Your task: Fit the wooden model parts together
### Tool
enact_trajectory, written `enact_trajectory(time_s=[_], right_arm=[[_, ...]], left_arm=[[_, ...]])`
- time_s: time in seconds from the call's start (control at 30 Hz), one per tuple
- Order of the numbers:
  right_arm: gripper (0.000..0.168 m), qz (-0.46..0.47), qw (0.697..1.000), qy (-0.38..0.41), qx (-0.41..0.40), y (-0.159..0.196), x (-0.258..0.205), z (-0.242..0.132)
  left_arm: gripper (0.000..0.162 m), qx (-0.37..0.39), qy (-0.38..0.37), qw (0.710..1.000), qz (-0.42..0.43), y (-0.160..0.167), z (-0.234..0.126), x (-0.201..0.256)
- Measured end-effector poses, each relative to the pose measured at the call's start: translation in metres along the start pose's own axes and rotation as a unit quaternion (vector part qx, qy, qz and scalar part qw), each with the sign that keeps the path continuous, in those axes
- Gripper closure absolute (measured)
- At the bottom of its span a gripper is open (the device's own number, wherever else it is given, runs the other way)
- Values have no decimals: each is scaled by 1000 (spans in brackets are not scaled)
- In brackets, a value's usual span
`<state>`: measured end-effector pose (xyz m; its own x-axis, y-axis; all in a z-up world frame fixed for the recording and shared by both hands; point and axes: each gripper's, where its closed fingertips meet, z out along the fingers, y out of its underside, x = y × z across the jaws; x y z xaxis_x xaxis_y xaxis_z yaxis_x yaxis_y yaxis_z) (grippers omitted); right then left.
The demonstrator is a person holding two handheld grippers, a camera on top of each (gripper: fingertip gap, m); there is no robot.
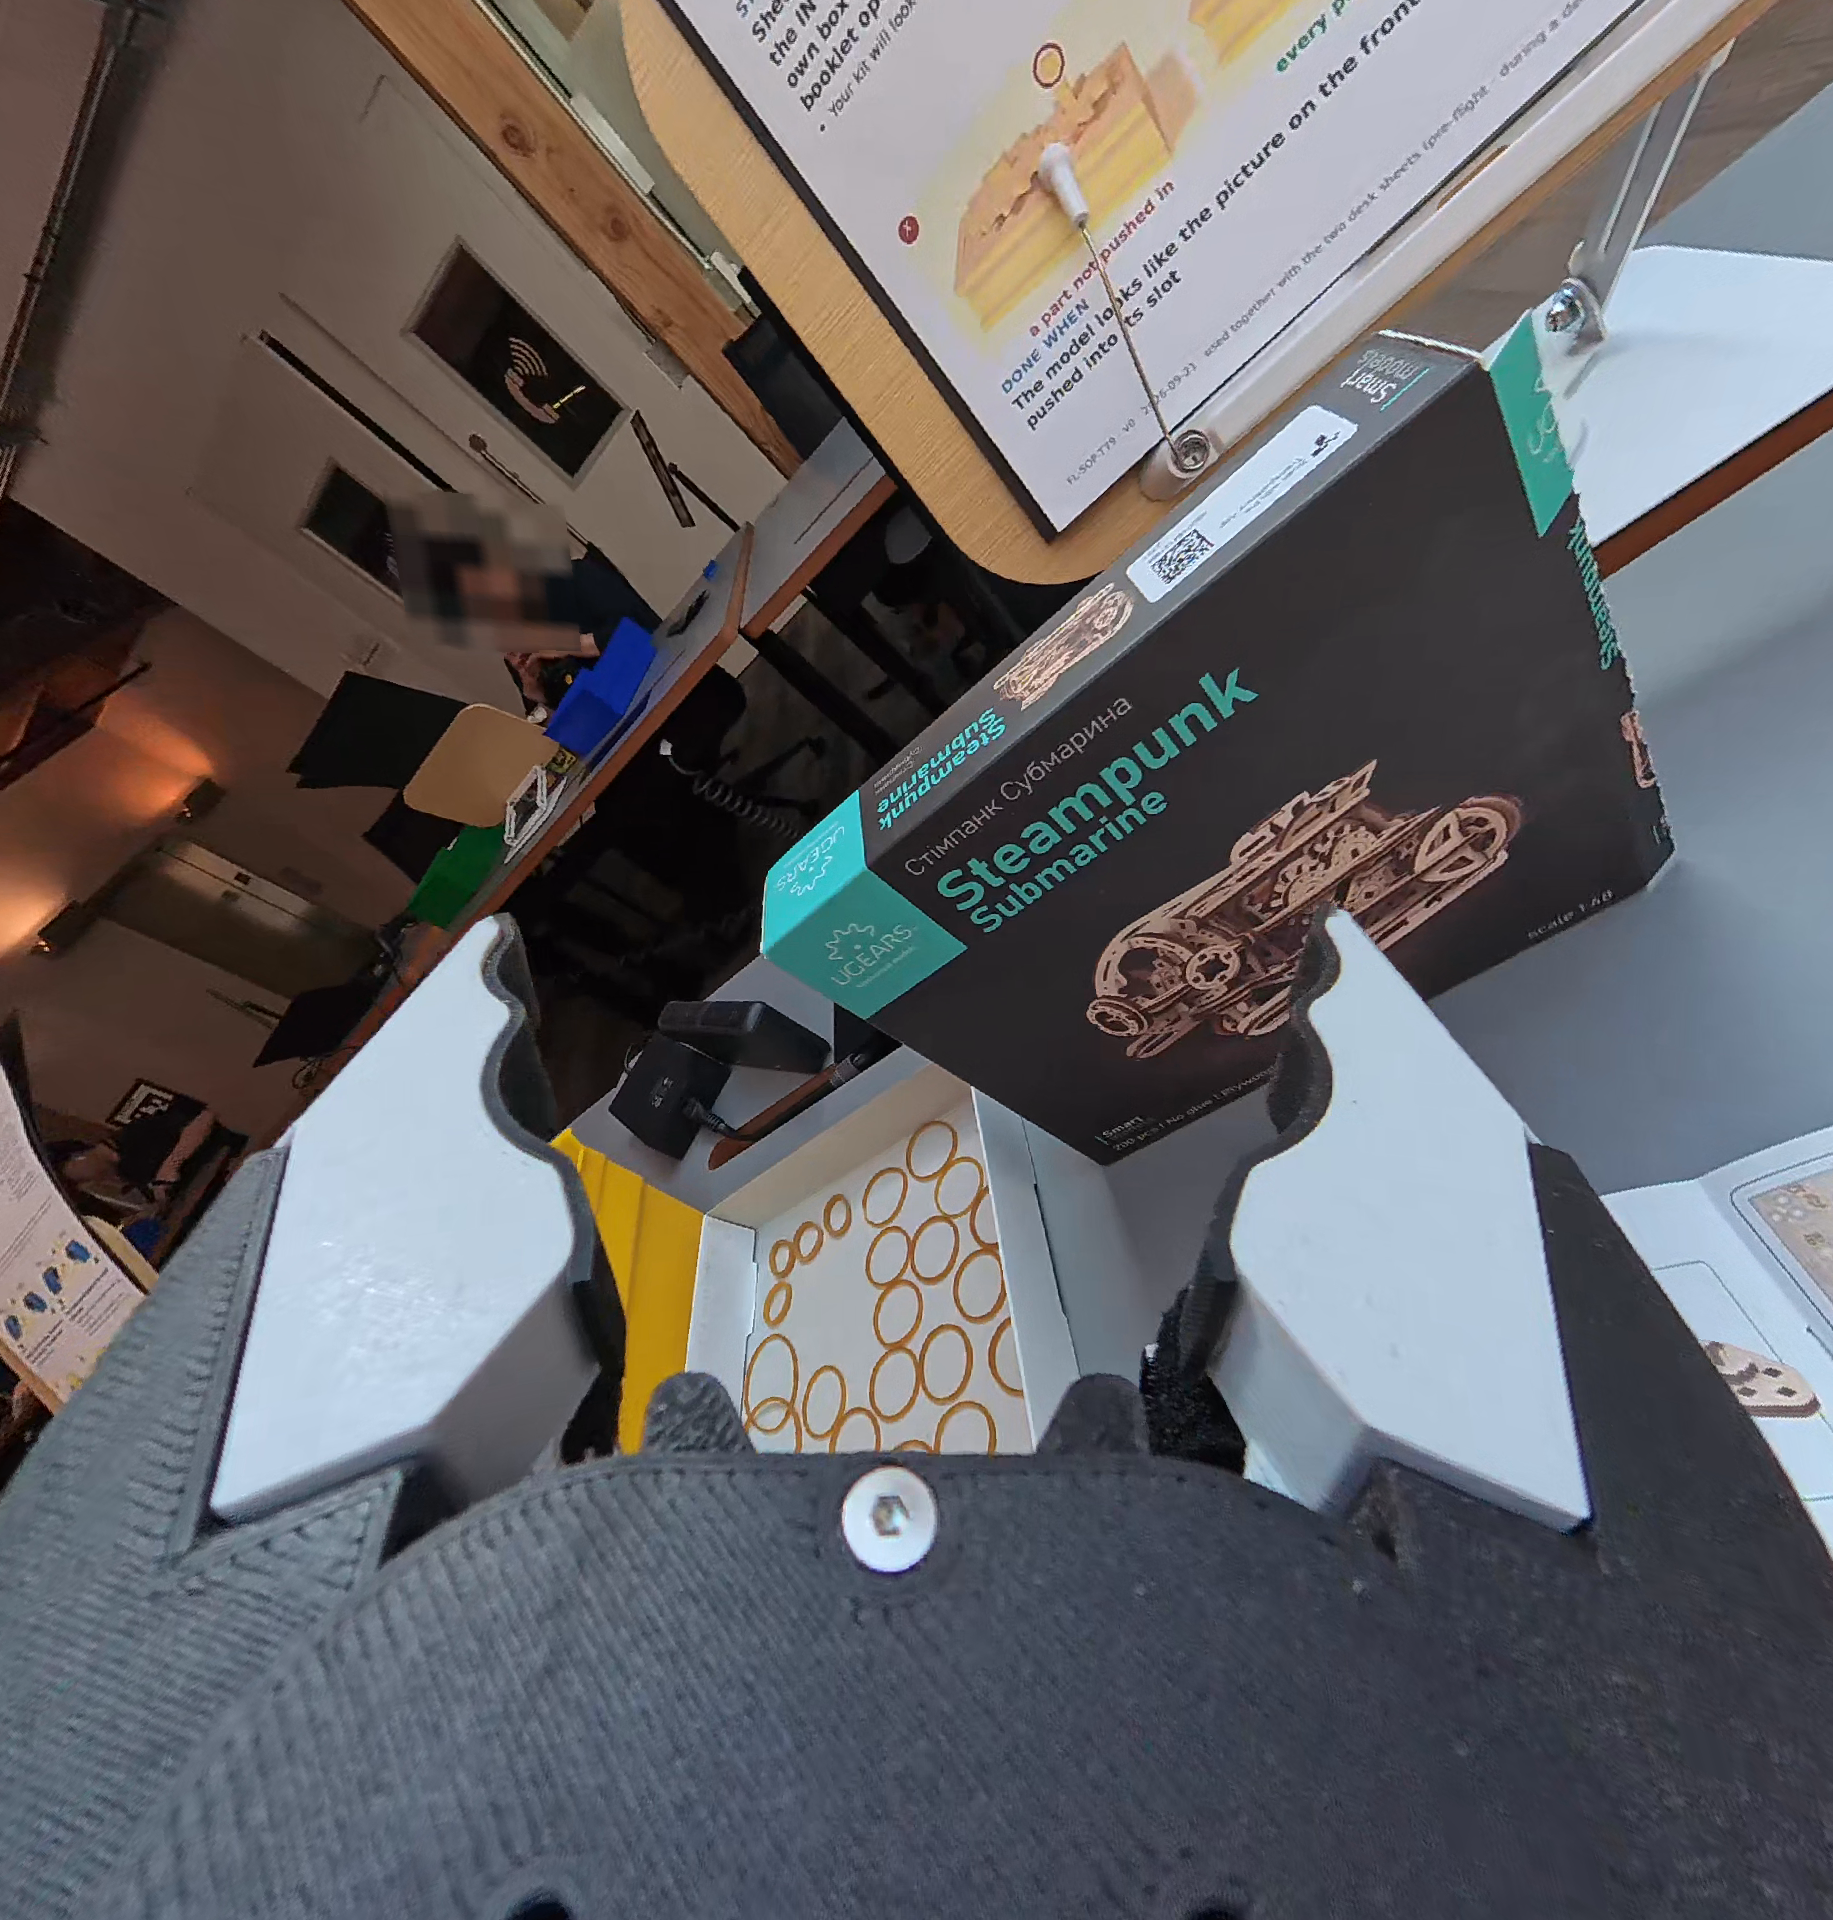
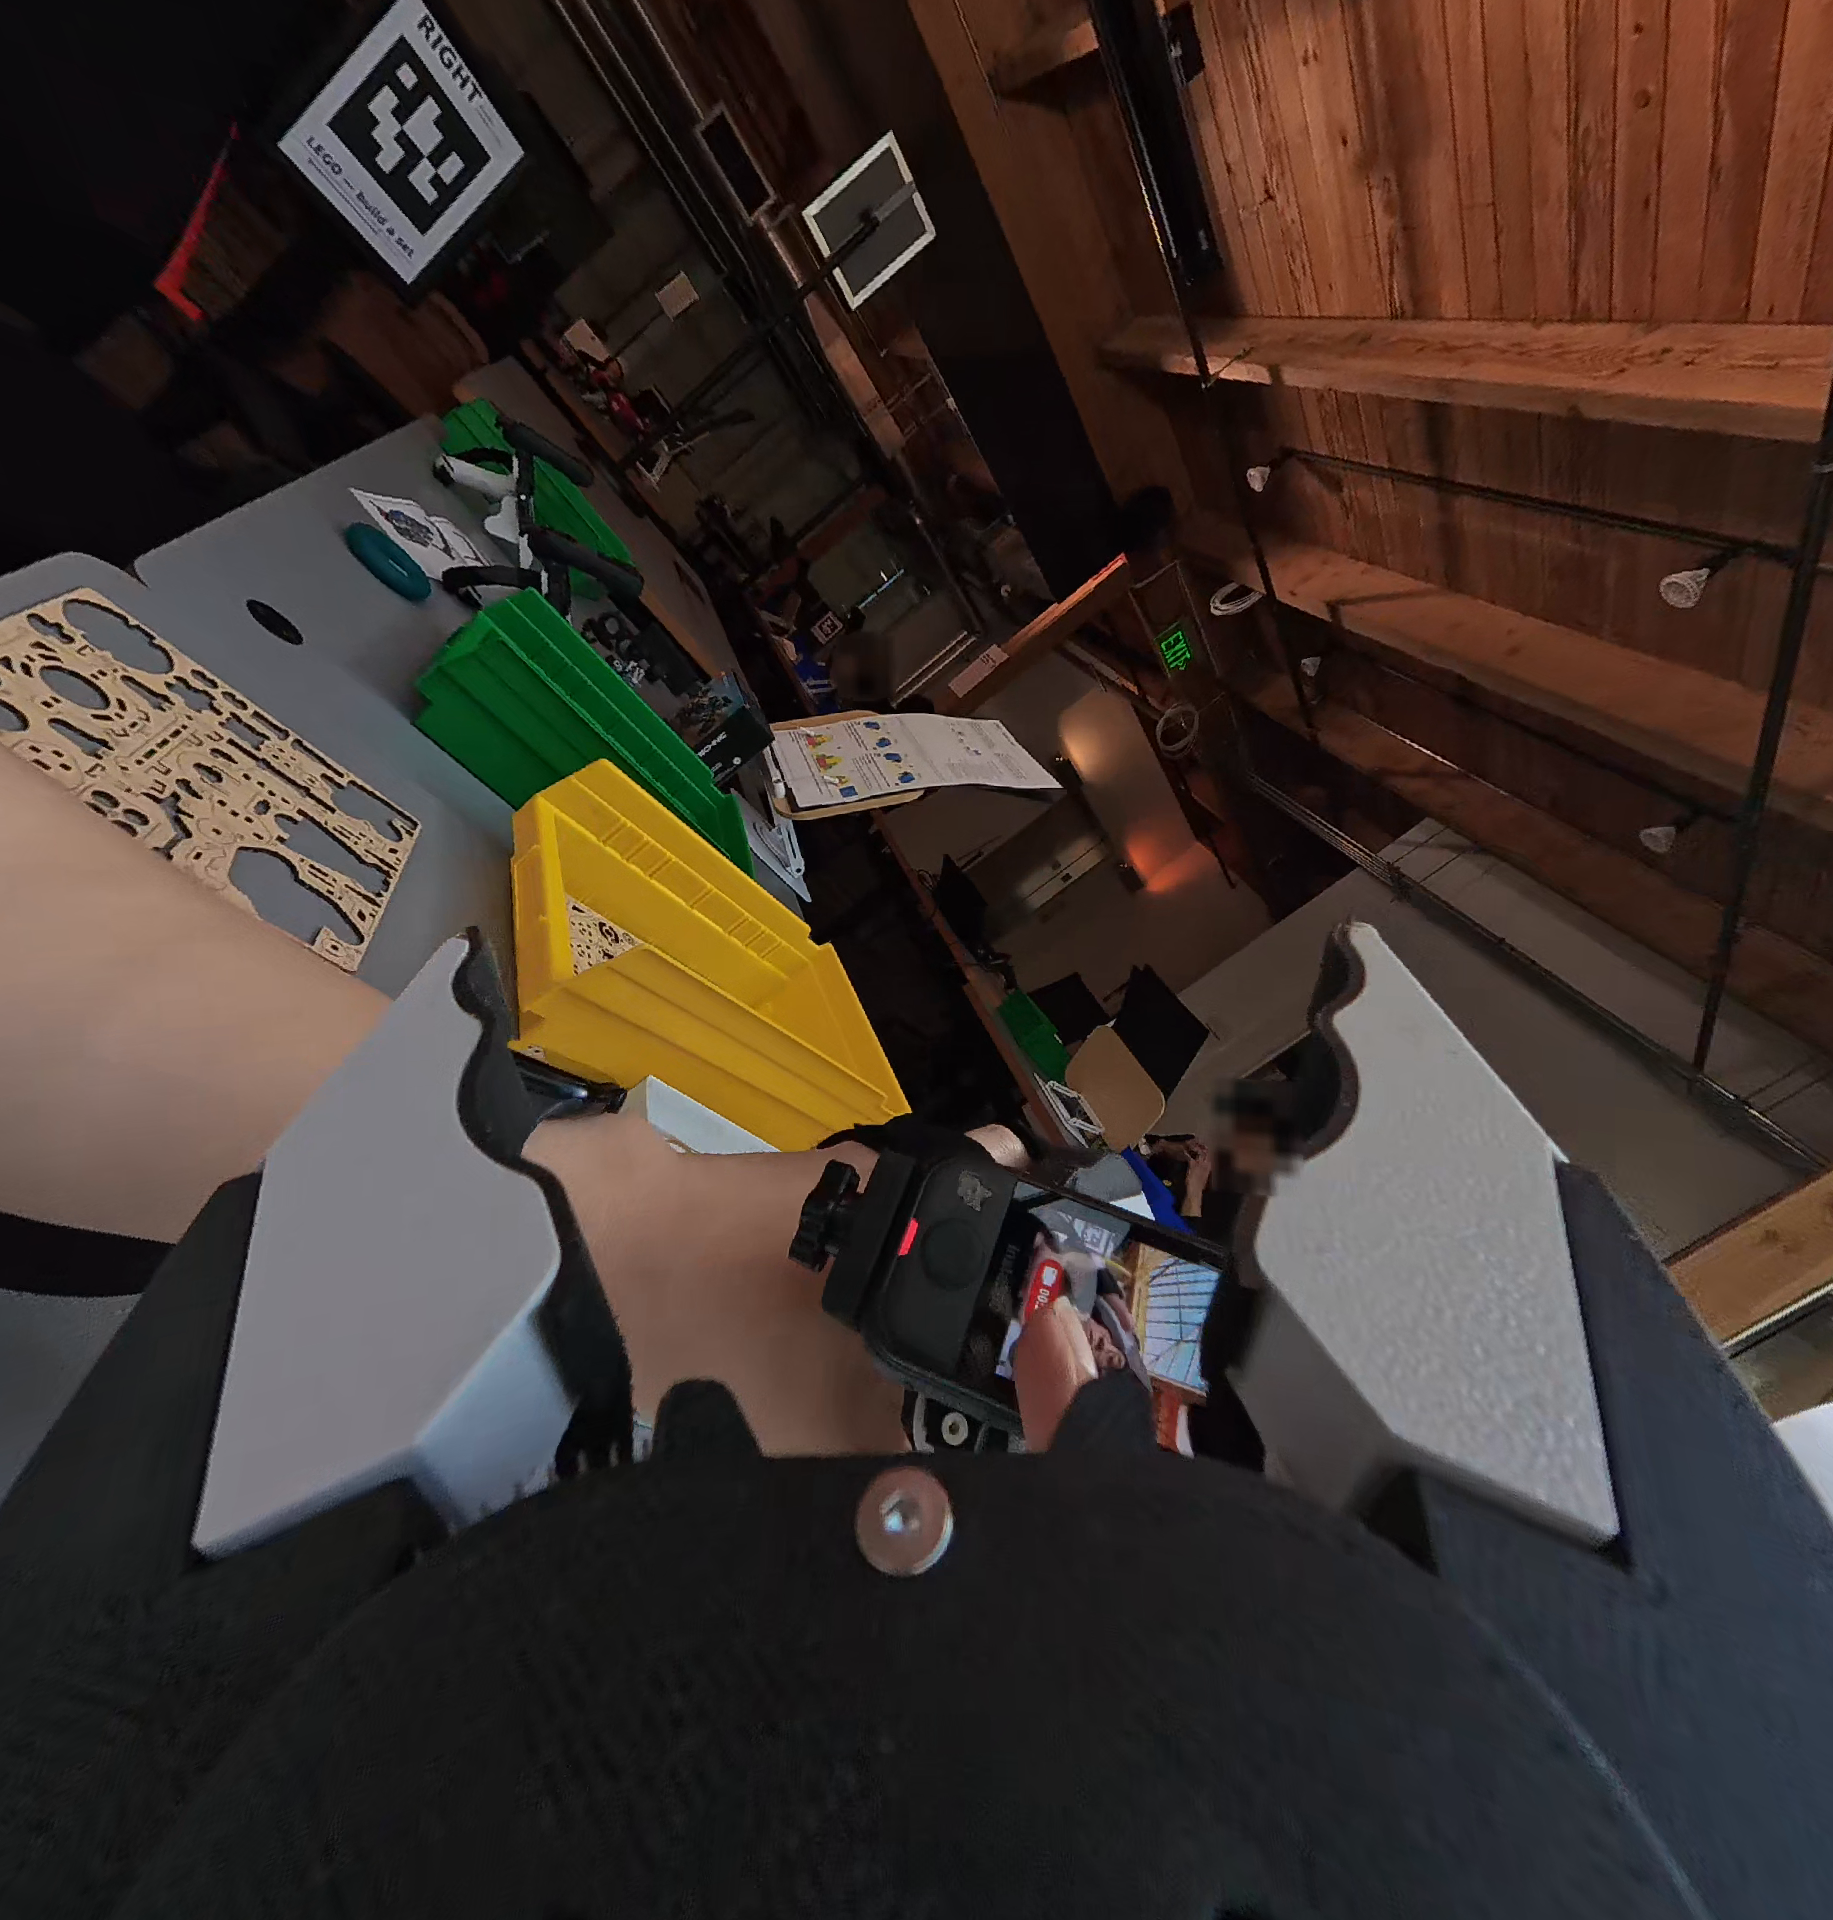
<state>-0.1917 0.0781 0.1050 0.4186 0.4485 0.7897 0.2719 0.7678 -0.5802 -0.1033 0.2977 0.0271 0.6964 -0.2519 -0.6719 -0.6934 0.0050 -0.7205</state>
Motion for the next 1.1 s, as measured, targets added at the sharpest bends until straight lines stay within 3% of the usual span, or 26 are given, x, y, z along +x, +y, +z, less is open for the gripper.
enact_trajectory(time_s=[0.17, 0.4, 0.57, 0.67, 0.77, 0.87, 0.97, 1.1], right_arm=[[20, -3, 1000, -14, -26, 16, -11, 6], [22, -6, 1000, 3, 26, -24, 2, -6], [22, 41, 997, 62, 35, -27, 54, -29], [26, 115, 979, 164, 24, -15, 122, -63], [31, 215, 923, 314, -62, 48, 197, -118], [31, 210, 844, 412, -273, 148, 223, -178], [35, 128, 784, 388, -468, 215, 202, -198], [36, 16, 760, 303, -575, 241, 160, -169]], left_arm=[[21, -7, 6, 1000, 11, 2, 0, 8], [21, 3, 31, 999, -16, -1, -3, 9], [20, 30, 88, 993, -73, -10, -8, 15], [21, 103, 120, 978, -132, -33, -22, 8], [24, 252, 100, 944, -191, -71, -58, -27], [30, 431, 59, 878, -201, -106, -129, -63], [24, 519, 94, 836, -152, -134, -191, -44], [25, 593, 106, 798, -32, -155, -260, 12]])
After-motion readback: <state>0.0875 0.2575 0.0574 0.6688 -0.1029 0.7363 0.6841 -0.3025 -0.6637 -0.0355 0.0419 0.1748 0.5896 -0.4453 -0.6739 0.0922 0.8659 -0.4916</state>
